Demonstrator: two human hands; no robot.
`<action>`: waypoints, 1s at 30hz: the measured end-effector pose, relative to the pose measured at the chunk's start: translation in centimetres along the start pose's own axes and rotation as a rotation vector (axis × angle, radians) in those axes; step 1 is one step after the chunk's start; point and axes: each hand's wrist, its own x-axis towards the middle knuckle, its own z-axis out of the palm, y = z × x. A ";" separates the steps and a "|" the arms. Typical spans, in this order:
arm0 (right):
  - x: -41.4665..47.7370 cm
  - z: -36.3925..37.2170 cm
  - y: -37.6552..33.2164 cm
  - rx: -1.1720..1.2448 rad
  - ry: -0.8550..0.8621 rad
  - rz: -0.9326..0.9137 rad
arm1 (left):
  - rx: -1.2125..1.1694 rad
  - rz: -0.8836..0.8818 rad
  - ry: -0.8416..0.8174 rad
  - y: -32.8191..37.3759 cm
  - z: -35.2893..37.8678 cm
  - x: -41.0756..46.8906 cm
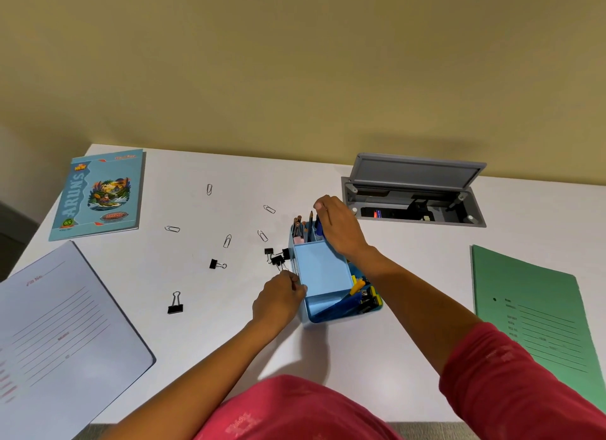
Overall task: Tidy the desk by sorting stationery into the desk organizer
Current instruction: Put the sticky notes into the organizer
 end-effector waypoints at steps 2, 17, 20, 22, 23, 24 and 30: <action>-0.3 -0.1 0.3 -0.070 0.014 -0.135 | -0.004 -0.003 -0.004 0.0 0.0 0.0; -0.6 0.6 0.6 -0.383 0.185 -0.231 | -0.032 -0.033 -0.050 -0.1 -0.3 0.0; -0.6 0.0 0.6 -0.357 0.054 -0.203 | -0.045 -0.040 -0.063 -0.1 -0.3 0.0; -1.1 -0.5 0.4 -0.299 0.021 -0.150 | -0.057 -0.037 -0.070 -0.3 -0.4 0.1; -1.6 -0.9 0.0 -0.242 0.051 -0.114 | -0.069 -0.035 -0.074 -0.4 -0.4 0.1; -2.2 -1.3 -0.4 -0.189 0.103 -0.074 | -0.088 -0.037 -0.079 -0.4 -0.4 0.1; -8.6 -1.7 -4.7 -0.009 0.340 -0.001 | -0.257 -0.052 -0.086 -1.2 -0.4 0.4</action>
